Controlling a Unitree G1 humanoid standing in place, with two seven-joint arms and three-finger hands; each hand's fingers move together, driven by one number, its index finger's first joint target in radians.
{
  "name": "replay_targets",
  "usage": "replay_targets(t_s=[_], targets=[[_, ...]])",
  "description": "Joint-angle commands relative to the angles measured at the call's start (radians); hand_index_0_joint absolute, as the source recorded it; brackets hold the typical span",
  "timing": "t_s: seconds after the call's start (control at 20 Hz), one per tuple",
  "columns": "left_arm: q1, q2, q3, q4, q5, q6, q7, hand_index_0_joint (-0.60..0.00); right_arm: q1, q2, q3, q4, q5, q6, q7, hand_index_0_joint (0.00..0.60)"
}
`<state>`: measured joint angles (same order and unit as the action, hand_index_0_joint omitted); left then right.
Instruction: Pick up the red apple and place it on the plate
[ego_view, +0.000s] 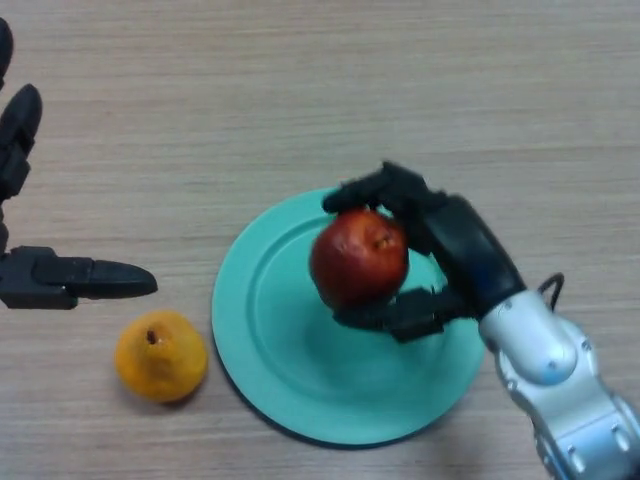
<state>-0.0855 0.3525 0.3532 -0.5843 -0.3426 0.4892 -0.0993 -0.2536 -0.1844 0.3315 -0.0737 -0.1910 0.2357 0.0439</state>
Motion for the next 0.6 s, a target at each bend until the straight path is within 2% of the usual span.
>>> replay_targets(t_s=[0.05, 0.15, 0.2, 0.25, 0.3, 0.4, 0.55, 0.6], targets=[[-0.024, 0.044, 0.070, -0.037, 0.007, -0.214, 0.041, 0.000, 0.006, -0.006, -0.015, -0.094, -0.018, -0.013, -0.049, 0.600], [-0.030, 0.035, 0.063, -0.020, 0.014, -0.225, 0.071, 0.000, 0.023, -0.006, 0.010, -0.114, -0.037, -0.012, -0.030, 0.600], [-0.031, 0.034, 0.061, -0.019, 0.014, -0.226, 0.078, 0.000, 0.021, -0.006, 0.010, -0.110, -0.049, -0.026, -0.014, 0.450], [-0.032, 0.034, 0.060, -0.017, 0.015, -0.229, 0.085, 0.000, 0.018, -0.006, 0.010, -0.106, -0.059, -0.039, -0.002, 0.349], [-0.034, 0.033, 0.056, -0.016, 0.023, -0.234, 0.104, 0.000, 0.007, -0.006, 0.004, -0.100, -0.071, -0.061, 0.025, 0.201], [-0.037, 0.032, 0.044, -0.010, 0.067, -0.265, 0.138, 0.000, -0.046, -0.006, -0.028, -0.101, -0.056, -0.069, 0.073, 0.000], [-0.031, 0.025, 0.038, 0.005, 0.100, -0.310, 0.138, 0.000, -0.101, -0.006, -0.078, -0.147, 0.040, 0.005, 0.097, 0.000], [-0.034, 0.027, 0.040, 0.015, 0.108, -0.321, 0.134, 0.000, -0.137, -0.006, -0.129, -0.189, 0.108, 0.057, 0.118, 0.000]])
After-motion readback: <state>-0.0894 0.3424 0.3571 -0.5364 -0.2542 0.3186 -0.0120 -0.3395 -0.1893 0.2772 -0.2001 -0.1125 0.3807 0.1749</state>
